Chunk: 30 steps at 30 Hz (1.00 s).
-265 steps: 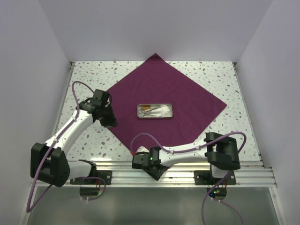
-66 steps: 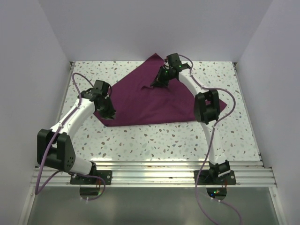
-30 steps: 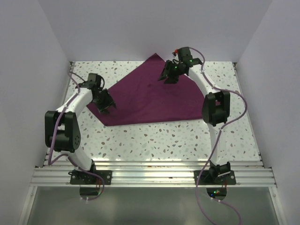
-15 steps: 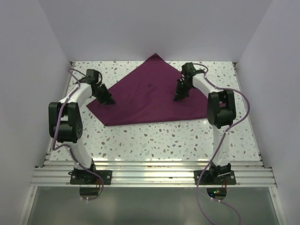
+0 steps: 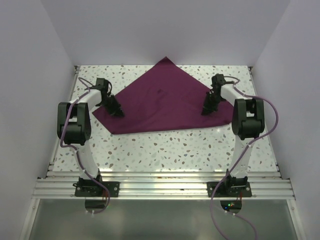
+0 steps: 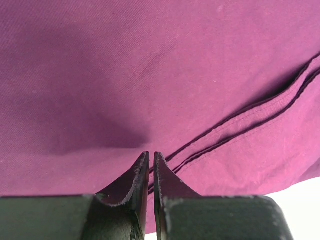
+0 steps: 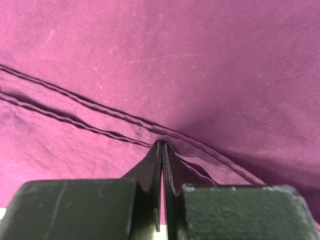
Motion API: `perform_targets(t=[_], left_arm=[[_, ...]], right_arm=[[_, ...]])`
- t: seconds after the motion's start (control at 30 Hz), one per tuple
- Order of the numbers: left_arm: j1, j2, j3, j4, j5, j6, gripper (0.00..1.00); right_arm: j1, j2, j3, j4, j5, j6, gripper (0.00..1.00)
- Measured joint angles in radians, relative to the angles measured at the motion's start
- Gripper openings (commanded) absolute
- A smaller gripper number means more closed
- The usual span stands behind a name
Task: Prepare the surgical pack
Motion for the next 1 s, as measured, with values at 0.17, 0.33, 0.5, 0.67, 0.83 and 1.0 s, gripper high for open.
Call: perform_targets(t=[0.17, 0.33, 0.5, 0.67, 0.83, 1.0], left_arm=[[0.0, 0.0, 0.0, -0.001, -0.019, 0.008, 0.12], [0.0, 0.0, 0.0, -0.002, -0.033, 0.026, 0.12], [0.0, 0.0, -0.006, 0.001, -0.035, 0.035, 0.12], [0.0, 0.0, -0.018, 0.0, -0.034, 0.036, 0.12], [0.0, -0.003, -0.017, -0.008, -0.038, 0.042, 0.13], [0.0, -0.026, -0.016, -0.032, -0.051, 0.06, 0.13]], right_arm=[[-0.01, -0.025, -0.016, -0.006, 0.001, 0.002, 0.0], [-0.016, -0.039, 0.022, -0.013, -0.007, 0.018, 0.0], [-0.065, -0.049, -0.014, -0.003, -0.02, 0.037, 0.0], [-0.137, -0.076, -0.107, -0.008, -0.021, 0.037, 0.0], [-0.142, -0.1, -0.157, -0.008, -0.024, 0.033, 0.0], [-0.133, -0.125, -0.165, -0.013, -0.026, 0.028, 0.0]])
